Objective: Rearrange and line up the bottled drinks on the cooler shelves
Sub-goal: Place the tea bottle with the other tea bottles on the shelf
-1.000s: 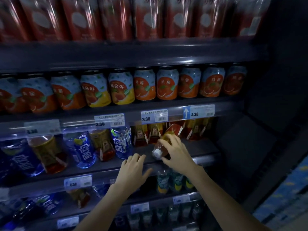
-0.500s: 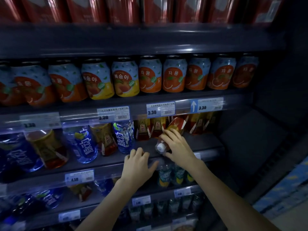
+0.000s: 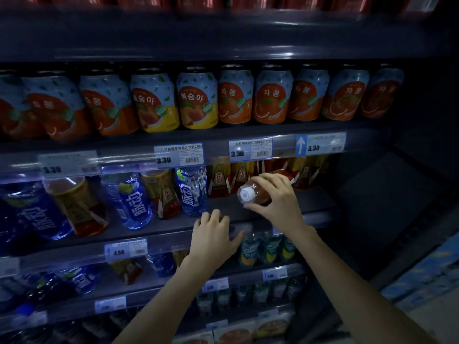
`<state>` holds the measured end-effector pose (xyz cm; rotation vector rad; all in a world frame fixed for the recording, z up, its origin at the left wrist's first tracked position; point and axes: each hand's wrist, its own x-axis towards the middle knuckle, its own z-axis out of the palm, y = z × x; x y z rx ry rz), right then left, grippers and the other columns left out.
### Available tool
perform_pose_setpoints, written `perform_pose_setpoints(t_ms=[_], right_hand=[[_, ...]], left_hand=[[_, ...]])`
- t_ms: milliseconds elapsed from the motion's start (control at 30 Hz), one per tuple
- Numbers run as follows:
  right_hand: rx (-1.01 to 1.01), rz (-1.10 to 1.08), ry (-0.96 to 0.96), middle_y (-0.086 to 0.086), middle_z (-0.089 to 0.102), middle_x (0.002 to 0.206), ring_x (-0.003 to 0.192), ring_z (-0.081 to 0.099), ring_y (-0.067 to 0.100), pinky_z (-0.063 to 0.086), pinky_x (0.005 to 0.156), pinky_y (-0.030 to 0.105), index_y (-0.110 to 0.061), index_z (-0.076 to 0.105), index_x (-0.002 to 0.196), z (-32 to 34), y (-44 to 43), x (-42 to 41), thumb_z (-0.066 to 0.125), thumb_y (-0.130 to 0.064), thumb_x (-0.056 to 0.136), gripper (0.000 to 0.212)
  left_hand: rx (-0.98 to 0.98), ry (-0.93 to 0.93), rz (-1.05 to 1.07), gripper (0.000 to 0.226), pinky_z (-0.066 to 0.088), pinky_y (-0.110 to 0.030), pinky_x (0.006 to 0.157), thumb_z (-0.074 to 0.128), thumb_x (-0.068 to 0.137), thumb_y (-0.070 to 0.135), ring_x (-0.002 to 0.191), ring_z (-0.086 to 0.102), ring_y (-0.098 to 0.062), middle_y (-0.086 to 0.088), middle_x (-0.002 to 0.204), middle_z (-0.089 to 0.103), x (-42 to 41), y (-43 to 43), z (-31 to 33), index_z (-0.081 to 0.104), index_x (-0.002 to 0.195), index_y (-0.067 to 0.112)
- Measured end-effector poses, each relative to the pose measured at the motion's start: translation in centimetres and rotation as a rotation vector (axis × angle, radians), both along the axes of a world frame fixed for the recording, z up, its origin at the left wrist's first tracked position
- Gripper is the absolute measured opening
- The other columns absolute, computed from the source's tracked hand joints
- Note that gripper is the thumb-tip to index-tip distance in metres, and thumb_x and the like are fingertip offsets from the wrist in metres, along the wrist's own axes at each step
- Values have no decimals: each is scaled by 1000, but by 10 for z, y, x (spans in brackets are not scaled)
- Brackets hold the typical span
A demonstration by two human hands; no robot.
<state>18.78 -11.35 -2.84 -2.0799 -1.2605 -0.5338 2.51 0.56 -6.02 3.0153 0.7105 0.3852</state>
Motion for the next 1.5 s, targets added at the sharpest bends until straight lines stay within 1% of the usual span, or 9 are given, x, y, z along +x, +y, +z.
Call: perform_pose_setpoints(t_ms=[233, 467, 600, 767, 900, 1067, 1267, 1367, 1500], right_hand=[[199, -61, 210, -3, 59, 122, 118, 46, 19, 36, 99, 28, -23, 61, 123, 10, -6, 3, 75, -55, 68, 65], [337, -88, 304, -10, 58, 120, 114, 51, 18, 45, 96, 35, -26, 61, 121, 17, -13, 6, 72, -63, 67, 67], [454, -92, 424, -7, 59, 117, 110, 57, 17, 50, 92, 41, -27, 63, 117, 19, -18, 8, 76, -55, 70, 57], [554, -28, 521, -6, 57, 112, 101, 58, 4, 52, 66, 14, -35, 65, 115, 21, -19, 4, 78, -47, 76, 43], [587, -55, 551, -11, 56, 115, 105, 58, 4, 52, 85, 25, -39, 62, 115, 19, -13, 1, 74, -53, 77, 42], [655, -119, 631, -6, 56, 115, 103, 58, 3, 54, 88, 31, -34, 58, 120, 18, -4, 8, 71, -57, 76, 51], [687, -166, 659, -5, 54, 125, 113, 56, 10, 50, 92, 26, -35, 41, 135, 8, 3, 24, 82, -42, 69, 78], [651, -172, 668, -10, 54, 126, 115, 53, 3, 49, 96, 26, -34, 42, 133, -4, 3, 29, 83, -35, 68, 77], [614, -204, 668, -4, 53, 130, 119, 51, 10, 47, 98, 27, -28, 41, 136, -18, 8, 30, 81, -31, 69, 78]], left_hand=[[-5, -13, 5, 61, 42, -36, 90, 38, 88, 69, 107, 47, -27, -2, 114, 52, 1, 0, -1, 60, 113, 18], [-20, -36, 2, 62, 43, -38, 91, 41, 87, 69, 107, 46, -28, -3, 116, 53, 0, -1, -3, 61, 117, 18], [-19, -37, 4, 62, 42, -37, 92, 40, 87, 68, 108, 46, -28, -3, 117, 52, -1, -2, -3, 60, 118, 18], [-14, -41, 2, 62, 43, -37, 90, 41, 88, 67, 106, 47, -28, -3, 115, 53, -4, -4, -4, 60, 121, 18], [-26, -56, -3, 61, 44, -37, 89, 44, 88, 65, 104, 47, -29, -4, 114, 53, -5, -6, -4, 60, 121, 17], [-51, -54, -4, 62, 44, -37, 90, 44, 88, 65, 106, 46, -29, -5, 116, 51, -6, -7, -3, 58, 124, 16], [-50, -40, 1, 61, 42, -37, 92, 43, 89, 63, 108, 44, -29, -5, 120, 50, -7, -8, -3, 56, 126, 16], [-63, -47, 9, 59, 42, -37, 92, 44, 89, 62, 108, 44, -29, -6, 119, 50, -6, -9, -2, 57, 125, 16], [-57, -35, 6, 59, 41, -37, 92, 43, 89, 61, 107, 44, -29, -6, 119, 49, -6, -9, -2, 56, 125, 16]])
